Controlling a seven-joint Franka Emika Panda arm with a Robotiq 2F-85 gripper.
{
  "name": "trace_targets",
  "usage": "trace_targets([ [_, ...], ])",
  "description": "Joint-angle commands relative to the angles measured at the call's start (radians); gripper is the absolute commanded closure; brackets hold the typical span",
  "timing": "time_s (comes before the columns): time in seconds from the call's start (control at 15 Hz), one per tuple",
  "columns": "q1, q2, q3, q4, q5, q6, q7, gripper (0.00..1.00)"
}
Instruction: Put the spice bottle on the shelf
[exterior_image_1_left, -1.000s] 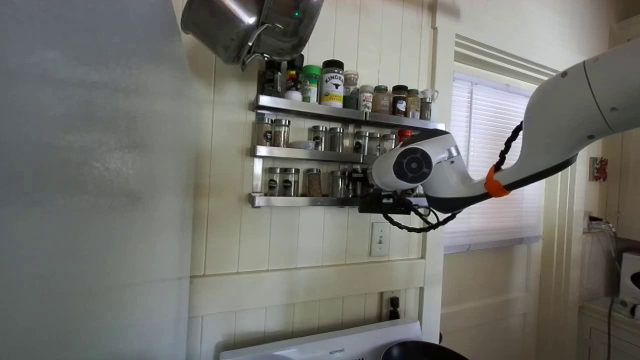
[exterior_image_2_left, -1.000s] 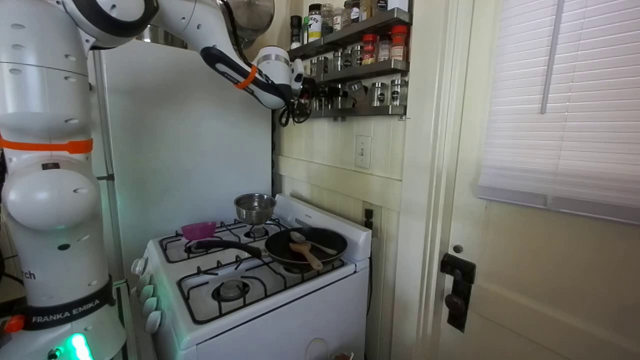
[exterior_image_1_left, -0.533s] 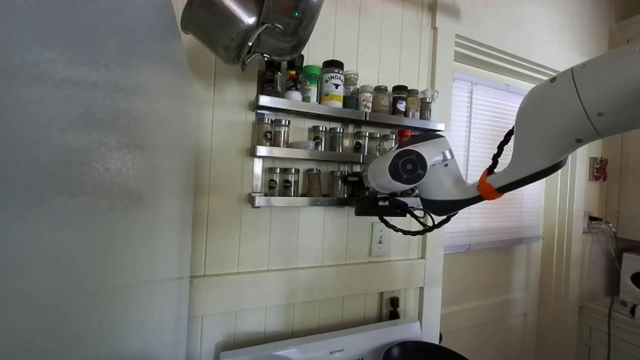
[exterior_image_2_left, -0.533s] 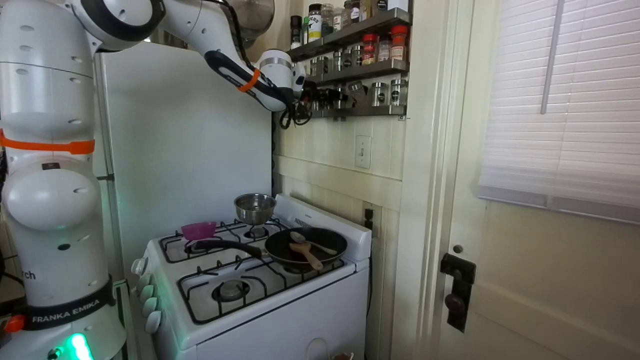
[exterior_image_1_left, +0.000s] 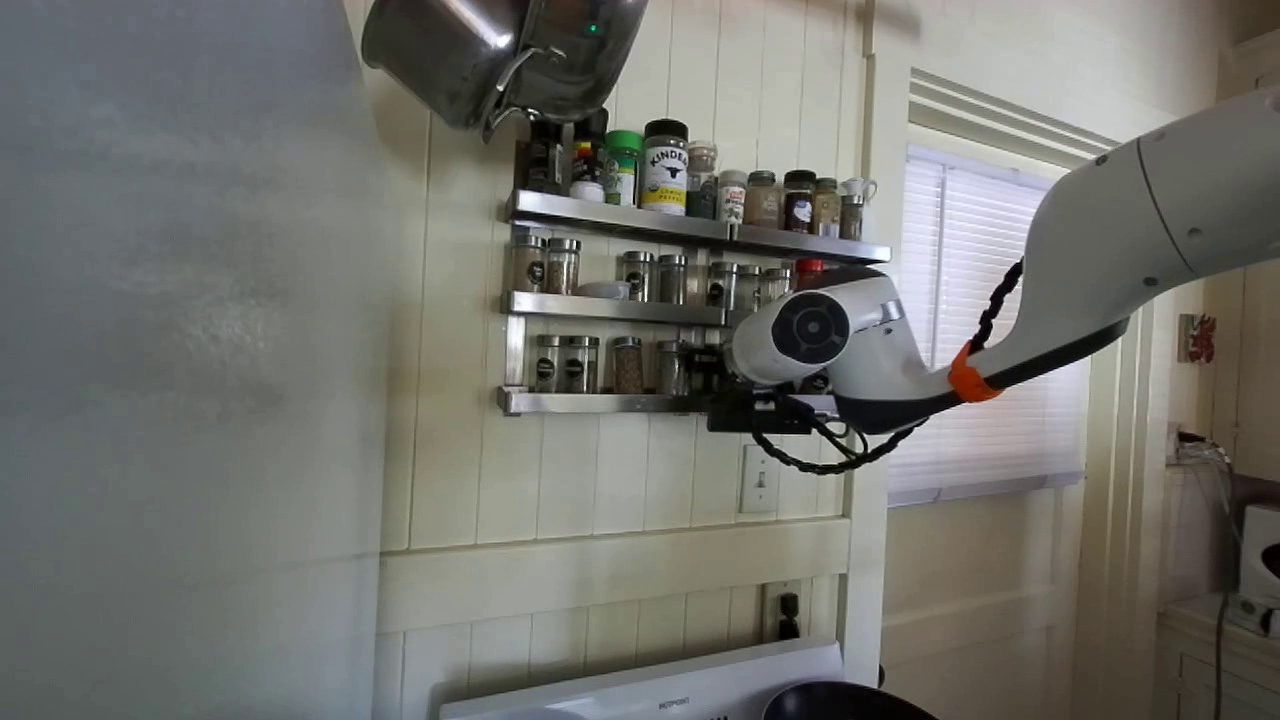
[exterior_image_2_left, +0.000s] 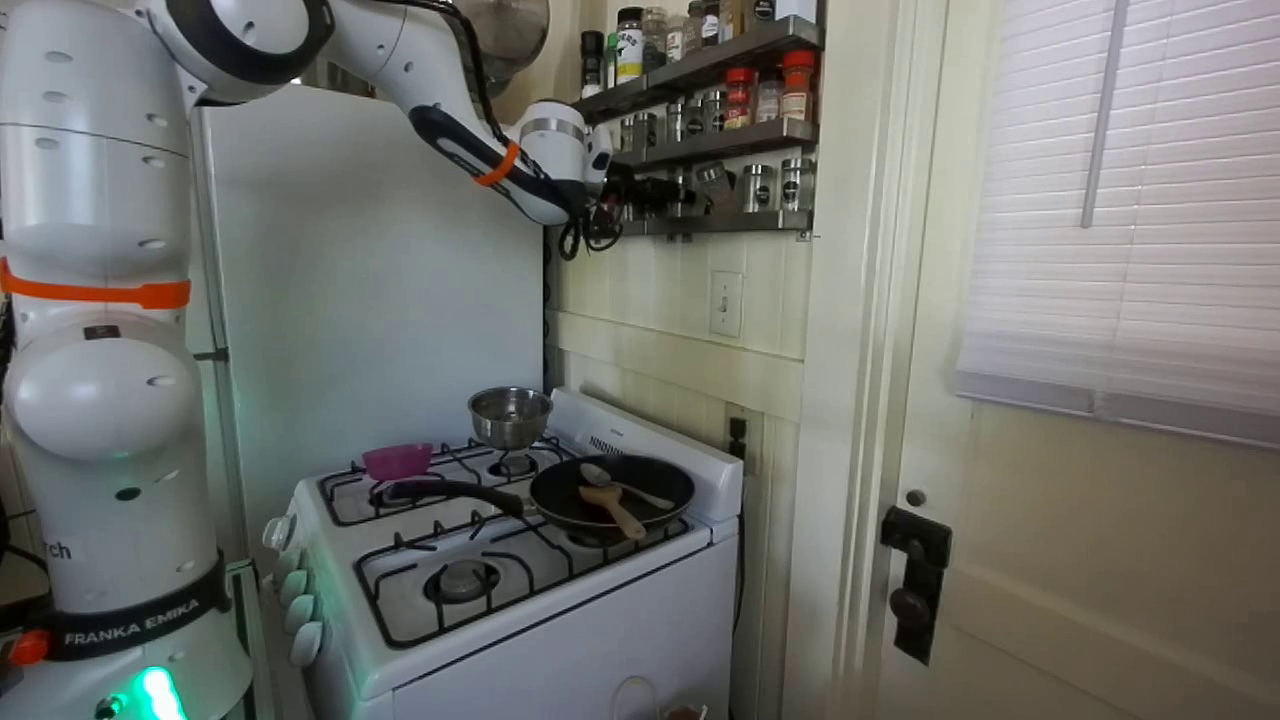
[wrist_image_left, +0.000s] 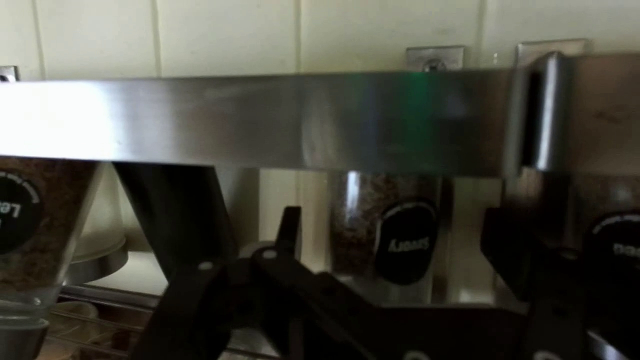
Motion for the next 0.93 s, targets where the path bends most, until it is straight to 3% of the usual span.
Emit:
trace_targets([
  [0.0, -0.002, 0.008, 0.0, 0.004, 0.044, 0.018, -0.037, 0.0],
  [0.07, -0.003, 0.007, 0.0, 0.003, 0.046, 0.018, -0.038, 0.2],
  [0.27, -0.003, 0.004, -0.001, -0.002, 0.052, 0.017, -0.04, 0.39],
  [0.47, -0.003, -0.002, -0.001, -0.01, 0.049, 0.019, -0.037, 0.23],
  [0.53, -0.003, -0.006, -0.001, -0.014, 0.048, 0.016, -0.035, 0.45],
  [0.67, -0.004, -0.012, -0.002, -0.023, 0.046, 0.016, -0.03, 0.36],
  [0.73, -0.004, -0.015, -0.002, -0.029, 0.046, 0.018, -0.028, 0.48],
  [0.87, -0.004, -0.019, -0.002, -0.038, 0.042, 0.021, -0.024, 0.37],
])
